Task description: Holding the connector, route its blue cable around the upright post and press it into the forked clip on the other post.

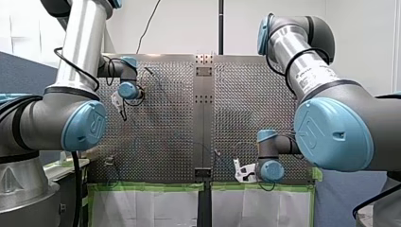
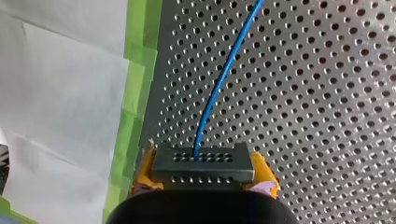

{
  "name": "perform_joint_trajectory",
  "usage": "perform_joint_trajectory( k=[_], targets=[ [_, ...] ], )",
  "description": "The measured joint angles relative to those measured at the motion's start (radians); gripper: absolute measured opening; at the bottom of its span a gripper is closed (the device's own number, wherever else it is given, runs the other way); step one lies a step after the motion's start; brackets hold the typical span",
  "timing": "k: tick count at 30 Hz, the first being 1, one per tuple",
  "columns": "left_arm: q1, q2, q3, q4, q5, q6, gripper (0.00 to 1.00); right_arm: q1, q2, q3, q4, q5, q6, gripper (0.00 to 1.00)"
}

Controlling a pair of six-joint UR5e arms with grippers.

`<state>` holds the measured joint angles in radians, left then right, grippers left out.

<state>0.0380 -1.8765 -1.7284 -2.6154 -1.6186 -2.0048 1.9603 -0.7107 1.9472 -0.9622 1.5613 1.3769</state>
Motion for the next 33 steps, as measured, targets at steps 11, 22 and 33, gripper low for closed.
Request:
perform_joint_trajectory(
  k=[11, 22, 33],
  targets=[
    [0.0, 0.0, 0.0, -0.004, -0.003, -0.001, 0.93, -0.011, 0.0, -0.005, -0.025, -0.043, 0.006, 0.0],
    [-0.001, 0.0, 0.0, -0.022, -0.007, -0.004, 0.93, -0.011, 0.001, -0.015, -0.007, -0.106, 0.004, 0.0],
    [0.006, 0.001, -0.001, -0.035, 0.047, -0.09, 0.96, -0.011, 0.001, -0.015, -0.002, -0.115, 0.002, 0.0]
  ],
)
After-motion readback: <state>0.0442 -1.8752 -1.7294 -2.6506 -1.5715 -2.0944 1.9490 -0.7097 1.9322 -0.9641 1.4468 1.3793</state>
